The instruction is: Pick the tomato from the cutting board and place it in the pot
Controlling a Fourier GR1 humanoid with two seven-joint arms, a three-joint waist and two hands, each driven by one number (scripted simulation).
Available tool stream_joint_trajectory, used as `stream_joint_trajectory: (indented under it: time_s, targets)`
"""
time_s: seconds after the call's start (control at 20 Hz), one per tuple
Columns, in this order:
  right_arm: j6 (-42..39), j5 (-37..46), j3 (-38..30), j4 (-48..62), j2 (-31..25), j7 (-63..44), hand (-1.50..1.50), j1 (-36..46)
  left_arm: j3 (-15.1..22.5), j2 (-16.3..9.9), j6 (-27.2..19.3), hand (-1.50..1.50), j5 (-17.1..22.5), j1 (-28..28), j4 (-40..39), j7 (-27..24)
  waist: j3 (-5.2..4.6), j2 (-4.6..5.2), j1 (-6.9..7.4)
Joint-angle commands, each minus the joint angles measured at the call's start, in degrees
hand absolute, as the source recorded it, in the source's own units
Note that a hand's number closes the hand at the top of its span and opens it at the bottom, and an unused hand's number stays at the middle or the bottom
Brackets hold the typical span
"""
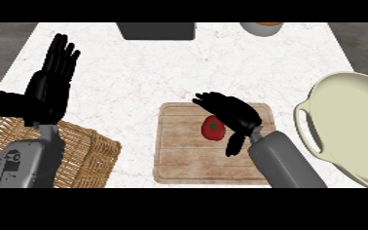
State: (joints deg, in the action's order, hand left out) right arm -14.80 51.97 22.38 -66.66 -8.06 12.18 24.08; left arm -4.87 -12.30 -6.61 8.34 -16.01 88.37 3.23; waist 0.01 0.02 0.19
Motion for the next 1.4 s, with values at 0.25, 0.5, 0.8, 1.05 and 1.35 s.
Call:
stream_joint_trajectory:
  time_s: [0.25,0.5,0.8,1.05,1.35]
  targets:
    - [3.95,4.61,0.96,8.64,5.53,6.2,1.5,2.5,-0.4,0.8,0.56,0.0,-0.63,-2.07,-1.5,0.62,0.0,0.01,0.04]
    - [11.94,8.37,3.06,13.57,7.47,11.91,1.5,1.3,0.47,1.58,0.58,0.0,-1.57,1.73,1.35,-0.84,0.02,0.05,0.31]
    - [9.17,9.63,4.08,3.92,7.57,8.31,1.5,-2.86,0.27,1.96,-0.57,0.0,-1.71,1.37,2.59,2.3,0.0,-0.18,-0.22]
    - [13.96,12.97,1.74,0.53,7.26,4.44,1.5,-1.31,-0.39,1.75,-0.08,0.0,-1.4,0.63,2.38,1.85,0.0,-0.15,-0.27]
    - [18.05,12.95,-17.71,5.67,7.02,-20.6,1.5,5.59,-1.08,1.06,0.95,0.0,-1.0,0.83,1.09,-0.07,-0.09,0.95,0.11]
